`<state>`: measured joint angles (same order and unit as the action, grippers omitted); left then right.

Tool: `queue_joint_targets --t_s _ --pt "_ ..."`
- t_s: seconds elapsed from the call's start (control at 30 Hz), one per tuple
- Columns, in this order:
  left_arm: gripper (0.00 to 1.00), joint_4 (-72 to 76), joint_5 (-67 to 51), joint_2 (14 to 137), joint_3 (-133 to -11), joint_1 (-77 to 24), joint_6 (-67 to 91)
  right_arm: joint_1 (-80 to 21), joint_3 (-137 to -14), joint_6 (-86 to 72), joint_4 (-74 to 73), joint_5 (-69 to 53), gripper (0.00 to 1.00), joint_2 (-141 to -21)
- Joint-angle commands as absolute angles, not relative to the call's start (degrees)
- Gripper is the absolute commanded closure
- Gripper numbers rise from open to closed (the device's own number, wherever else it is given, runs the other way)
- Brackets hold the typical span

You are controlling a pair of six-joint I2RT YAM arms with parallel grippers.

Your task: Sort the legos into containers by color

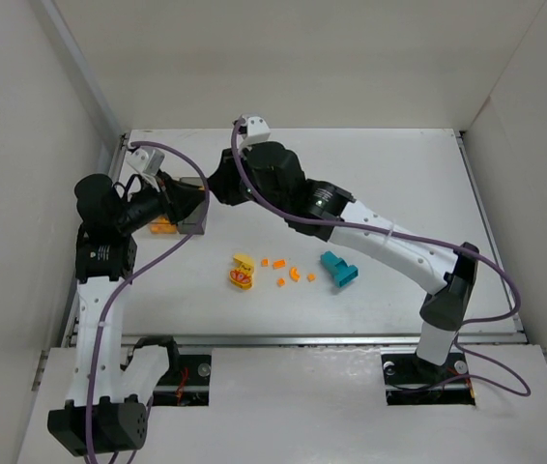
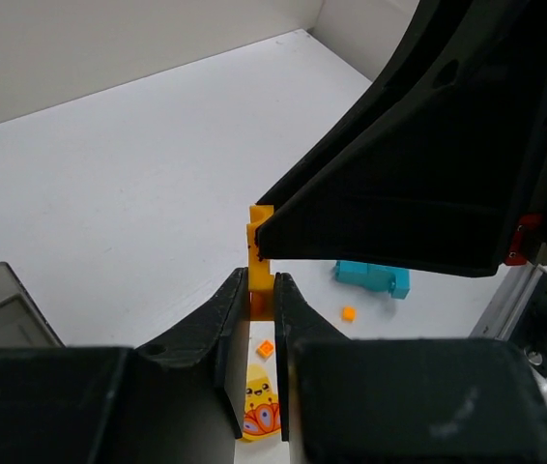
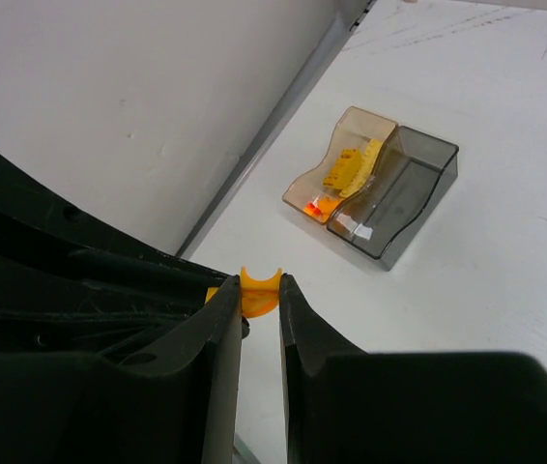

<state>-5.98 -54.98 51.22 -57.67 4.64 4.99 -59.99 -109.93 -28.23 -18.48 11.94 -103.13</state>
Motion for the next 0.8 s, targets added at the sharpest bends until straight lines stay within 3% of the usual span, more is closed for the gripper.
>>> queue_joint_targets --t_s 0.0,0.03,0.07,0.1,0.13,0.33,0.43,0.63,0.77 --pt "1.0 -2.64 -52.56 50.27 -57.04 4.92 5.09 -62.31 -111.8 -28.12 -16.7 8.96 1.0 -103.97" --pt "1.0 -2.64 -52.56 49.75 -56.52 4.92 5.1 -62.31 -111.8 -28.12 -16.09 8.18 1.0 -103.97" --pt "1.0 -2.64 -51.78 49.75 -55.99 4.92 5.71 -62.31 -111.8 -28.12 -16.08 7.04 0.93 -103.97" --pt "1.0 -2.64 -51.25 49.75 -55.99 4.92 5.71 -62.31 -111.8 -28.12 -16.08 7.03 0.64 -103.97" --pt "1.0 -2.64 -49.85 49.75 -55.99 4.92 5.71 -62.31 -111.8 -28.12 -16.08 6.42 0.53 -103.97" --pt "1.0 -8.52 -42.29 49.22 -54.32 4.92 4.39 -62.31 -111.27 -28.12 -16.69 8.96 0.08 -103.97" --pt "1.0 -10.28 -35.09 47.99 -51.43 4.92 6.06 -62.31 -111.27 -28.82 -18.19 12.73 0.0 -103.97" --pt "1.0 -8.54 -12.42 48.07 -48.61 4.92 1.08 -61.62 -109.52 -30.15 -24.6 26.61 0.0 -101.96" --pt "1.0 -2.92 -6.42 50.97 -46.85 6.41 -4.46 -60.47 -105.83 -30.15 -25.22 29.96 0.0 -100.73"
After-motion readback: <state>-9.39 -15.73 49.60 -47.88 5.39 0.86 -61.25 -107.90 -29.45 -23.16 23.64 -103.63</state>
